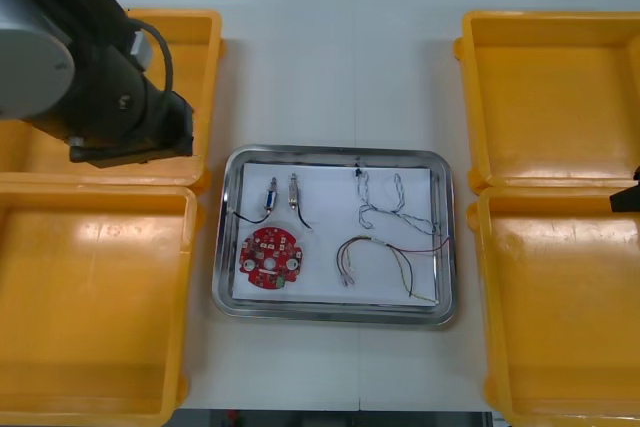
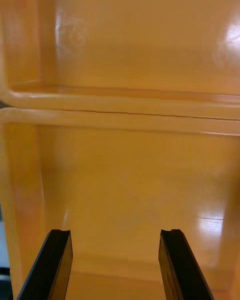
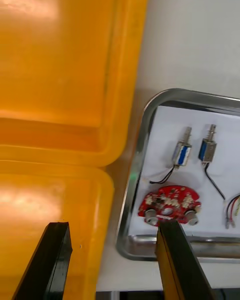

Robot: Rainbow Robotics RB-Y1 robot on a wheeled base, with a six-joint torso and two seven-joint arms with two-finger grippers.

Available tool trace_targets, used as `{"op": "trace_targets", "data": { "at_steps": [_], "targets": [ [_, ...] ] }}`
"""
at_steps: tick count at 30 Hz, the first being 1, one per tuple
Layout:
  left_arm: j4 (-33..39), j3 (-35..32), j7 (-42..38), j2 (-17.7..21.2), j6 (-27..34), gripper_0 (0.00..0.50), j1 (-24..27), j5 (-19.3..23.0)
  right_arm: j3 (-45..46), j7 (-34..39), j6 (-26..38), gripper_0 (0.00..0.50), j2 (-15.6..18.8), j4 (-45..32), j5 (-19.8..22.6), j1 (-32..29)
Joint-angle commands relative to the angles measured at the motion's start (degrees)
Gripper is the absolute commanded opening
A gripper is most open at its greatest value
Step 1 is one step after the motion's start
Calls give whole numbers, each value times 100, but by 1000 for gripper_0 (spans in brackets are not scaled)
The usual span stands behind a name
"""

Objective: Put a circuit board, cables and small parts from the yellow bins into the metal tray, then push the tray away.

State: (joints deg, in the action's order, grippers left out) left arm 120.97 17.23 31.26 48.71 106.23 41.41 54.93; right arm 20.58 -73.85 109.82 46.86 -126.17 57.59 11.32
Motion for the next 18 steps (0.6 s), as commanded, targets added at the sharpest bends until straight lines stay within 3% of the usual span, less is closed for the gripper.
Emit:
{"op": "trace_targets", "data": {
  "at_steps": [1, 4, 9, 18],
  "targets": [
    [190, -686, 794, 517, 188, 500, -344, 343, -90, 46, 18, 500, 605, -356, 499, -60],
    [225, -1108, 1110, 684, 231, 500, -713, 458, -415, 29, 13, 500, 781, -426, 798, 177],
    [348, -1636, 1488, 807, 258, 500, -1267, 466, -1171, -6, -163, 500, 956, -567, 868, 749],
    [682, -2506, 1919, 886, 377, 500, -2137, 475, -3157, -103, -383, 500, 816, -672, 736, 2225]
  ]
}}
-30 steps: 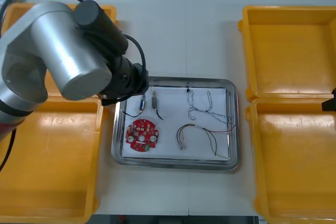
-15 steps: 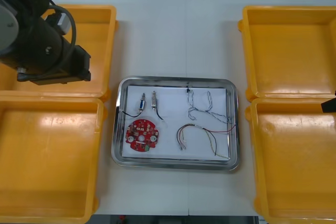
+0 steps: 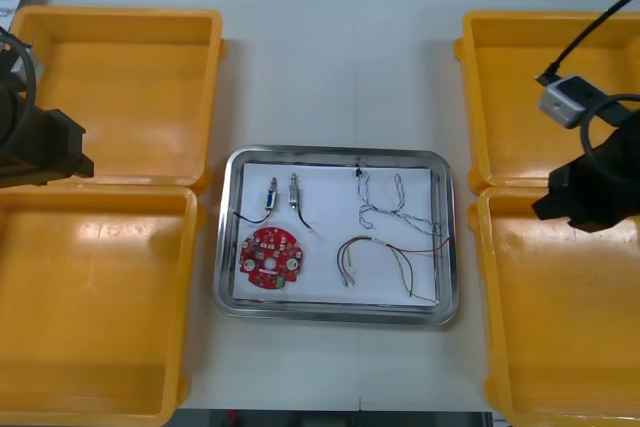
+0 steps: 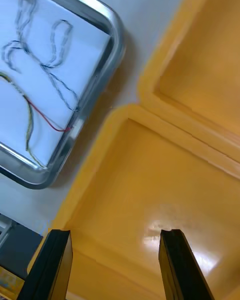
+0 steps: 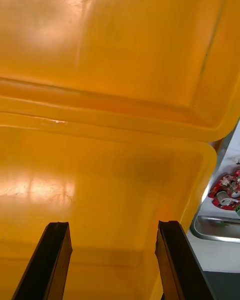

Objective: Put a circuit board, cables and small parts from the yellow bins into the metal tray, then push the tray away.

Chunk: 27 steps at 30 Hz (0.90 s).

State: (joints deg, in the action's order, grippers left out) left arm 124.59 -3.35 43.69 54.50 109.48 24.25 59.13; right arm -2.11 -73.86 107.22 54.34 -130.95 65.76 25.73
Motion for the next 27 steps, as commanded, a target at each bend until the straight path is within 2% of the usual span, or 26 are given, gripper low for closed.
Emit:
{"op": "trace_targets", "data": {
  "at_steps": [1, 13, 18, 27],
  "targets": [
    [364, -553, 790, 324, 52, 500, -535, 64, -1142, -120, -149, 500, -11, -194, -151, 960],
    [470, -1634, 1888, 298, 52, 500, -1352, 574, -3129, -383, -246, 500, -907, -27, -819, 2067],
    [584, -1713, 1932, 289, -68, 500, -1581, 530, -3762, -1113, -255, 500, -1294, 149, -1136, 2366],
    [593, -1713, 1959, 298, -68, 500, -1599, 503, -4456, -2132, -219, 500, -1953, 219, -1900, 2419]
  ]
}}
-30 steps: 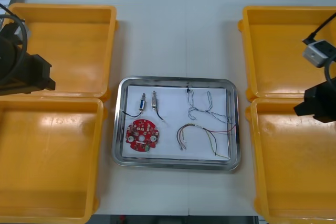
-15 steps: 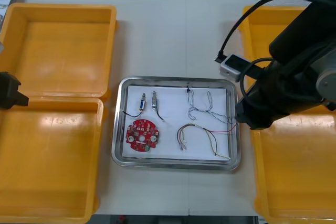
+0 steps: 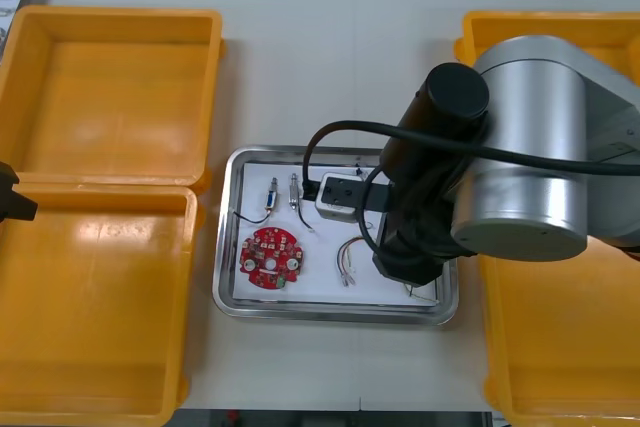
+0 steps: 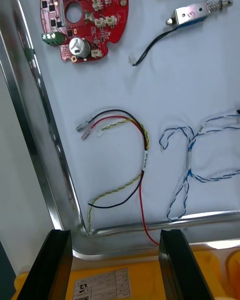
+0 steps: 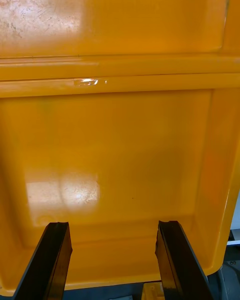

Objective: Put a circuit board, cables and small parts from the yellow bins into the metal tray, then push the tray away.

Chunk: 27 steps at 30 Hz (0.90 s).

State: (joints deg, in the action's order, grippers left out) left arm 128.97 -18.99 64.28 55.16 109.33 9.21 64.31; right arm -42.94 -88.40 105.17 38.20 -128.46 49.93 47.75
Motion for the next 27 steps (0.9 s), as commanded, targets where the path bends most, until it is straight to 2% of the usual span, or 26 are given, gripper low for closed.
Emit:
{"op": "trace_targets", "data": {
  "at_steps": [1, 6, 10, 18, 27],
  "targets": [
    [154, -148, -100, 223, -52, 500, -95, -15, -470, -784, -5, 500, -410, -39, -441, 208],
    [146, -148, -108, 232, -43, 500, -95, -23, -892, -934, 12, 500, -638, 49, -792, 182],
    [146, -148, -108, 232, -43, 500, -95, -23, -1147, -943, 12, 500, -831, 330, -801, 50],
    [146, -148, -108, 232, -43, 500, -95, -23, -1305, -978, 4, 500, -1139, 620, -1073, -266],
    [146, -148, -108, 232, -43, 500, -95, -23, -1841, -978, -111, 500, -1297, 752, -1847, -618]
  ]
}}
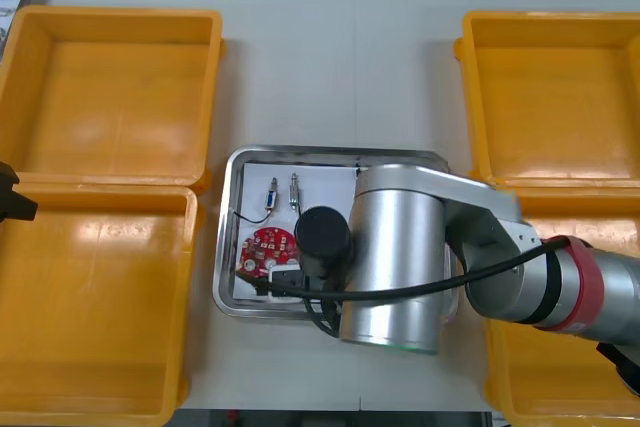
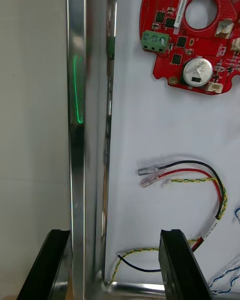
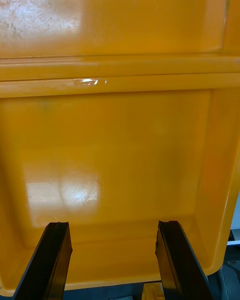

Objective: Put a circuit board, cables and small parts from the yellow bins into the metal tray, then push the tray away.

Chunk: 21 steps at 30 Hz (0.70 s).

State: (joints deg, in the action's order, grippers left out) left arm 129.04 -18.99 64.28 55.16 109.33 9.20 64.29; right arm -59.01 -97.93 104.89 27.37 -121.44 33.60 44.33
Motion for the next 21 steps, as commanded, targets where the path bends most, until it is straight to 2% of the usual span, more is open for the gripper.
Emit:
{"op": "trace_targets", "data": {
  "at_steps": [1, 12, 21],
  "targets": [
    [139, -148, -108, 232, -43, 500, -94, -21, -242, -24, -91, 500, -267, 103, -258, -320],
    [139, -148, -108, 232, -43, 500, -94, -21, -612, 37, -232, 500, -716, 612, -794, -496],
    [139, -148, -108, 232, -43, 500, -94, -21, -612, -7, -390, 500, -839, 859, -987, -627]
  ]
}}
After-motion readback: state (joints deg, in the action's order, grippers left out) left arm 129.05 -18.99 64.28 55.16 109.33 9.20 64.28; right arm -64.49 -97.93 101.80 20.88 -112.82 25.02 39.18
